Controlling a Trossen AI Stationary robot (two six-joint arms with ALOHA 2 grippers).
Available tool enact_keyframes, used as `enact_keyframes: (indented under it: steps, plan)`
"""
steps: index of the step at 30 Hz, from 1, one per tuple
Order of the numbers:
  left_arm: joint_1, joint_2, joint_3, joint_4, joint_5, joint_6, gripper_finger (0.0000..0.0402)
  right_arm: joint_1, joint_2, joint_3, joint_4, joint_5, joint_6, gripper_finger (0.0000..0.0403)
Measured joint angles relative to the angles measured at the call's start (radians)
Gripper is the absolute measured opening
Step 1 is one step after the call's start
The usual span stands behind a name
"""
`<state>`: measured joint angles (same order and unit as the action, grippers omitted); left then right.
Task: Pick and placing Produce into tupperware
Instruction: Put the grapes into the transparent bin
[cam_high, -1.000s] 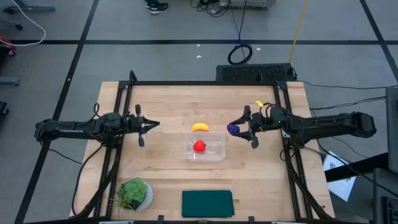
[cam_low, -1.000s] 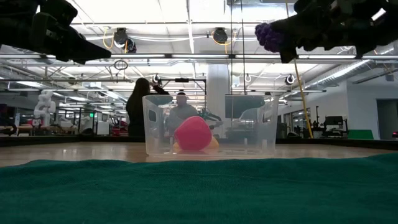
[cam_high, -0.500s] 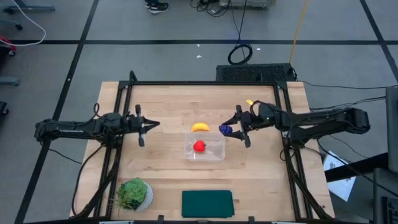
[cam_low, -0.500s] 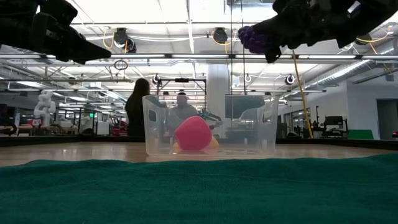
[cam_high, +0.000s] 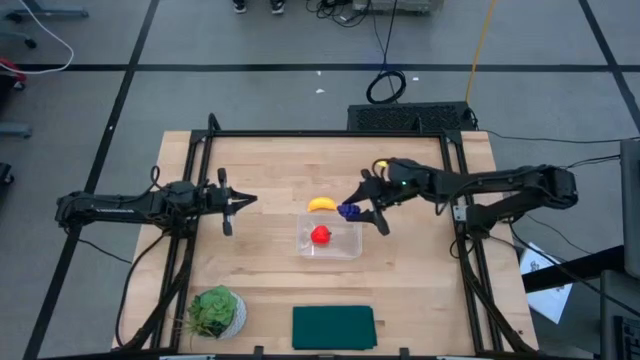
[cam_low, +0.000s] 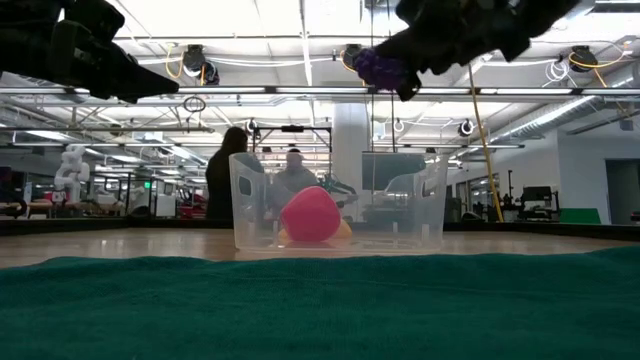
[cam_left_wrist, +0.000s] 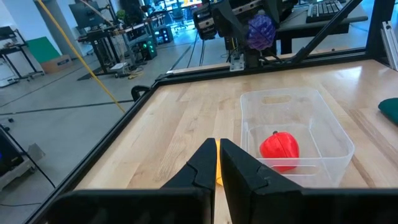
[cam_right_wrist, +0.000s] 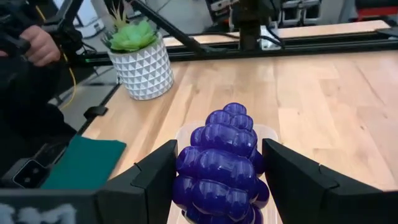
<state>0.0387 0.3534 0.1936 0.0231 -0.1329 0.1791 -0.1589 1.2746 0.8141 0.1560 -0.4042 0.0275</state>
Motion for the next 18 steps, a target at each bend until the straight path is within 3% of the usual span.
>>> enact_keyframes:
  steps: [7,18]
  plan:
    - [0.0,0.0,0.0,-0.001,0.0,-0.001,0.0026,-0.005,0.099,0.123,-0.115,-0.003,-0.027,0.0208]
    - [0.0,0.0,0.0,-0.005,0.0,0.0,0.0026,-0.014,0.258,0.299,-0.335,0.013,0.063,0.0208]
